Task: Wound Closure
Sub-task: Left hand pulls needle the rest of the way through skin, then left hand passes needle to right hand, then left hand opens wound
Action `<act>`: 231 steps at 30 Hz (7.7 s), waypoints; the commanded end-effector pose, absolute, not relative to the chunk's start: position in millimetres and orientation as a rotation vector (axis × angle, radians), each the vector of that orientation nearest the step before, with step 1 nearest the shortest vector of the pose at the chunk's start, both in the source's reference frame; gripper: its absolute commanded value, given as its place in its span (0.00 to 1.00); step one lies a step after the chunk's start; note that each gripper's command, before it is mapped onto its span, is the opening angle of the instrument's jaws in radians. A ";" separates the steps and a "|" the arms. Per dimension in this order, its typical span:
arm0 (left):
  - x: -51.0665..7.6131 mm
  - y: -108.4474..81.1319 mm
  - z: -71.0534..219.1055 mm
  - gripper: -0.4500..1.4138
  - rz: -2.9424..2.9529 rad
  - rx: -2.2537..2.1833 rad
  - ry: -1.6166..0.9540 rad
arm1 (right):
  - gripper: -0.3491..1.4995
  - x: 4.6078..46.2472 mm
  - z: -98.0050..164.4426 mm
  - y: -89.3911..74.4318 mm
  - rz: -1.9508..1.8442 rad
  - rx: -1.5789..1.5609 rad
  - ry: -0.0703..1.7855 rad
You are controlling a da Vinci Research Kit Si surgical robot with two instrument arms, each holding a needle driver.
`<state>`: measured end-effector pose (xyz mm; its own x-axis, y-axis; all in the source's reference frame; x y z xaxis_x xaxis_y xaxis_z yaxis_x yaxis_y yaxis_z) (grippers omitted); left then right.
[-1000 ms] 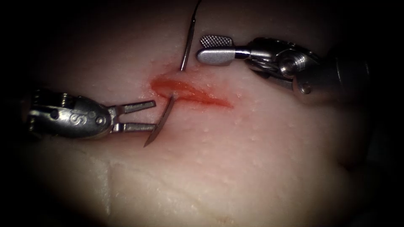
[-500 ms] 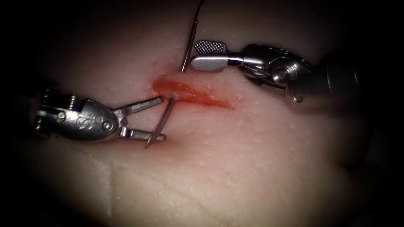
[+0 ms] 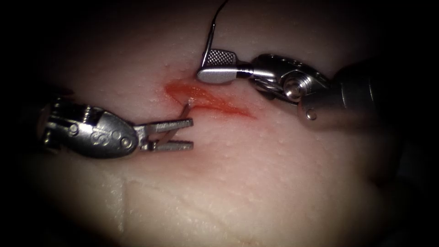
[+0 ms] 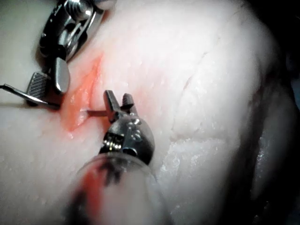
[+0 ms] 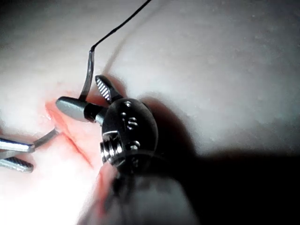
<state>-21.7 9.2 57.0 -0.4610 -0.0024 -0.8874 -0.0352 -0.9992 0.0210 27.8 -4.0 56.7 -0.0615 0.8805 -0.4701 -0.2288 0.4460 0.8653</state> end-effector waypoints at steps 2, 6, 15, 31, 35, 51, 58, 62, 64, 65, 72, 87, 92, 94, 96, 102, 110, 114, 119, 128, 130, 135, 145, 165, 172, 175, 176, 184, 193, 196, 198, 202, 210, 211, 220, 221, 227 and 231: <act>-22.2 8.5 57.6 0.07 2.662 -1.620 0.044 | 0.71 28.5 57.0 -4.8 1.019 0.652 1.325; -22.3 8.5 57.4 0.00 2.611 -1.601 -0.020 | 0.69 28.6 56.9 -4.9 1.019 0.653 1.329; -22.8 8.5 53.5 0.00 2.446 -1.650 -0.327 | 0.67 28.7 56.6 -5.3 1.017 0.656 1.333; -19.6 12.6 48.0 0.00 2.264 -1.609 -0.755 | 0.67 27.3 56.2 -6.1 1.019 0.690 1.328; -18.9 11.9 46.4 0.00 2.265 -1.605 -0.780 | 0.70 25.7 55.8 -6.2 1.016 0.696 1.326; -18.5 10.7 40.8 0.00 2.312 -1.589 -0.785 | 0.75 23.8 55.4 -6.4 1.018 0.697 1.321; -19.0 14.2 40.2 0.00 2.407 -1.651 -0.433 | 0.75 23.6 54.4 -6.6 1.019 0.708 1.317; -19.6 15.3 40.6 0.00 2.412 -1.667 -0.289 | 0.74 23.2 53.7 -6.6 1.025 0.722 1.318; -19.7 15.9 40.7 0.00 2.394 -1.681 -0.229 | 0.73 23.0 53.4 -6.6 1.021 0.721 1.319; -19.7 16.2 40.7 0.00 2.388 -1.686 -0.205 | 0.73 22.9 53.3 -6.7 1.021 0.722 1.319; -20.4 17.5 40.7 0.00 2.366 -1.696 -0.033 | 0.71 22.8 53.0 -6.7 1.016 0.720 1.321; -23.7 14.1 44.0 0.00 2.389 -1.680 0.175 | 0.74 22.2 50.1 -5.6 0.977 0.682 1.341; -24.6 11.8 46.7 0.00 2.411 -1.670 0.222 | 0.75 22.1 48.4 -4.7 0.983 0.689 1.338; -24.7 11.5 47.2 0.00 2.426 -1.661 0.246 | 0.75 22.0 48.2 -4.3 0.987 0.692 1.337; -24.8 11.2 47.6 0.00 2.446 -1.645 0.277 | 0.73 21.9 48.0 -4.0 1.014 0.704 1.327; -25.6 10.4 48.3 0.00 2.521 -1.592 0.381 | 0.69 22.4 48.0 -3.9 1.166 0.845 1.209; -26.9 9.7 49.4 0.00 2.625 -1.526 0.520 | 0.85 23.1 47.8 -3.9 1.214 0.899 1.132; -27.2 9.5 50.1 0.00 2.654 -1.502 0.559 | 0.90 23.0 47.7 -3.5 1.254 0.934 1.114; -27.2 9.2 50.8 0.00 2.663 -1.489 0.575 | 0.91 23.6 47.5 -2.7 1.315 1.017 1.081; -27.7 8.5 51.1 0.00 2.712 -1.493 0.632 | 0.83 26.3 47.5 -2.5 1.318 1.122 1.023; -27.7 8.5 51.0 0.00 2.716 -1.493 0.637 | 0.83 26.7 47.5 -2.6 1.311 1.130 1.007; -27.8 8.5 50.4 0.00 2.728 -1.510 0.651 | 0.82 26.9 47.5 -2.6 1.326 1.155 0.994; -28.4 8.0 49.6 0.00 2.738 -1.546 0.667 | 0.82 27.7 47.7 -3.1 1.317 1.157 0.997; -28.3 8.0 49.3 0.00 2.736 -1.551 0.663 | 0.00 26.9 48.3 -2.1 1.289 1.077 0.978; -28.3 8.2 49.2 0.81 2.710 -1.525 0.525 | 0.00 26.6 48.6 -1.5 1.297 1.056 0.987; -27.9 8.2 48.6 0.86 2.660 -1.543 0.417 | 0.00 26.4 48.9 -1.0 1.317 1.041 0.998; -27.7 8.2 48.3 0.87 2.634 -1.544 0.375 | 0.00 26.3 49.0 -0.8 1.324 1.037 1.006; -24.4 9.8 45.7 0.77 2.376 -1.602 -0.067 | 0.00 25.8 49.7 0.3 1.328 0.948 1.080; -21.1 12.7 46.7 0.11 2.324 -1.583 -0.190 | 0.00 25.8 49.6 0.4 1.238 0.856 1.159; -21.1 13.2 47.4 0.10 2.324 -1.564 -0.227 | 0.00 25.8 49.6 0.4 1.227 0.842 1.165; -21.2 13.7 48.1 0.10 2.336 -1.541 -0.265 | 0.00 25.9 49.4 0.4 1.187 0.814 1.184; -21.5 14.8 49.8 0.10 2.386 -1.483 -0.343 | 0.00 26.1 49.0 0.4 1.097 0.749 1.247; -22.0 16.2 53.8 0.00 2.528 -1.325 -0.420 | 0.00 26.1 48.2 0.8 1.058 0.709 1.286; -21.9 16.4 54.1 0.00 2.542 -1.290 -0.413 | 0.00 26.1 48.1 0.9 1.056 0.704 1.290; -21.7 17.4 56.9 0.00 2.615 -1.150 -0.531 | 0.00 26.1 47.3 1.6 1.014 0.644 1.344; -21.7 17.6 57.1 0.00 2.612 -1.147 -0.538 | 0.00 26.1 47.2 1.8 1.009 0.634 1.350; -22.2 17.5 58.8 0.00 2.646 -1.107 -0.605 | 0.00 26.4 46.9 2.0 0.984 0.581 1.355; -22.6 17.5 59.9 0.00 2.639 -1.094 -0.641 | 0.00 26.5 46.9 2.0 0.966 0.543 1.357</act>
